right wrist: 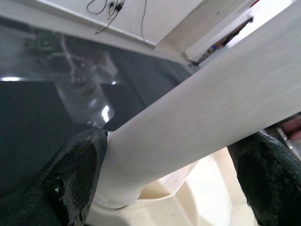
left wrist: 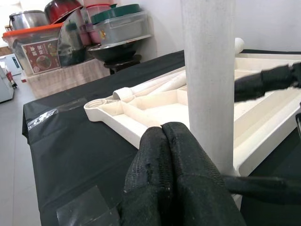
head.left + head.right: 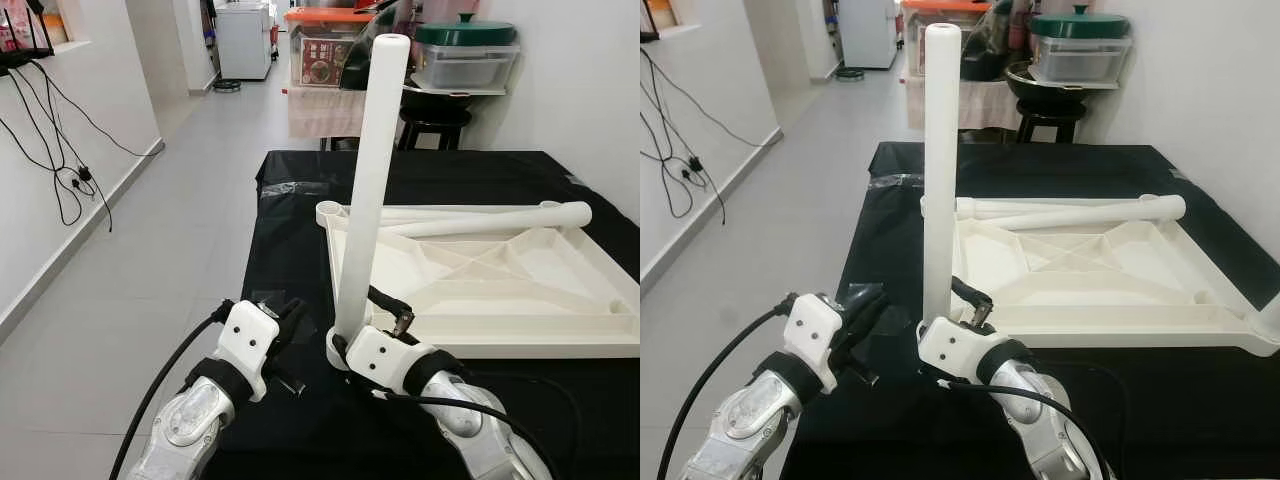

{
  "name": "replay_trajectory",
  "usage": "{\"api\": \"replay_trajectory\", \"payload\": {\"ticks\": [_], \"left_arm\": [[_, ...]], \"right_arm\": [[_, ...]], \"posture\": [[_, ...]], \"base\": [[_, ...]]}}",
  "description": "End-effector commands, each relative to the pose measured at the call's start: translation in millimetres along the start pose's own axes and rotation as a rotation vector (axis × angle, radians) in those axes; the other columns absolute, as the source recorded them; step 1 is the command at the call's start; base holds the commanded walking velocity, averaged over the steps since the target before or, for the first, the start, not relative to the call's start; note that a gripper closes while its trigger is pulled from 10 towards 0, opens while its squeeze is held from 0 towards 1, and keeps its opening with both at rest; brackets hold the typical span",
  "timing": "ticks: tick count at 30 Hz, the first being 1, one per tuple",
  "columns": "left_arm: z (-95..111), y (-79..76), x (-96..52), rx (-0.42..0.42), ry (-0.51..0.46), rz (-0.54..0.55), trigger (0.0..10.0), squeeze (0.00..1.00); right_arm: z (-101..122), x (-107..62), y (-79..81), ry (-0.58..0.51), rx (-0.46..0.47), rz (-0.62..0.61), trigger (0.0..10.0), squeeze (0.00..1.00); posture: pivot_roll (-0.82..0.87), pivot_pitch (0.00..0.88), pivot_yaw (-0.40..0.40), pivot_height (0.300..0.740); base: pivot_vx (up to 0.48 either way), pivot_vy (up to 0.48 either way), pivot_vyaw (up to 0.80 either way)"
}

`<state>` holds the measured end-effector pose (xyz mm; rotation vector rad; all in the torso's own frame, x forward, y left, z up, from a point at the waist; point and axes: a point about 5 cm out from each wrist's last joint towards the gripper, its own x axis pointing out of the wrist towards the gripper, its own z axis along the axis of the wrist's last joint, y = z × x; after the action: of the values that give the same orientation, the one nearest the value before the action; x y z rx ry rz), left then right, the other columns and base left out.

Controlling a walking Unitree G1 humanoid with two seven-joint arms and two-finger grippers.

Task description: Building children table

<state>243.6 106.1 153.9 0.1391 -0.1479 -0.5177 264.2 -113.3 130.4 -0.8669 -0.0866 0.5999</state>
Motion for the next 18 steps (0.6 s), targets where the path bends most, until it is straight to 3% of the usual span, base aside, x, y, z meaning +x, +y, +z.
{"api": "replay_trajectory", "payload": {"ticks": [1,17,18], "left_arm": [[-1.7,-1.2,-0.5,-0.017,0.0,-0.006,10.0,0.0],[-2.0,-0.4,1.6,-0.025,-0.001,-0.005,10.0,0.0],[-1.9,-0.4,1.7,-0.023,-0.001,-0.007,10.0,0.0]], "right_arm": [[3.2,4.6,9.6,-0.009,0.014,0.053,10.0,0.0],[1.6,11.8,12.3,-0.02,0.031,0.086,10.0,0.0],[4.1,13.1,12.6,-0.029,-0.007,0.083,10.0,0.0]], "posture": [[-0.02,0.0,-0.039,0.74],[-0.02,0.001,-0.038,0.74],[-0.02,0.002,-0.038,0.74]], "base": [[0.0,0.0,0.0],[0.0,0.0,0.0],[0.0,0.0,0.0]]}}
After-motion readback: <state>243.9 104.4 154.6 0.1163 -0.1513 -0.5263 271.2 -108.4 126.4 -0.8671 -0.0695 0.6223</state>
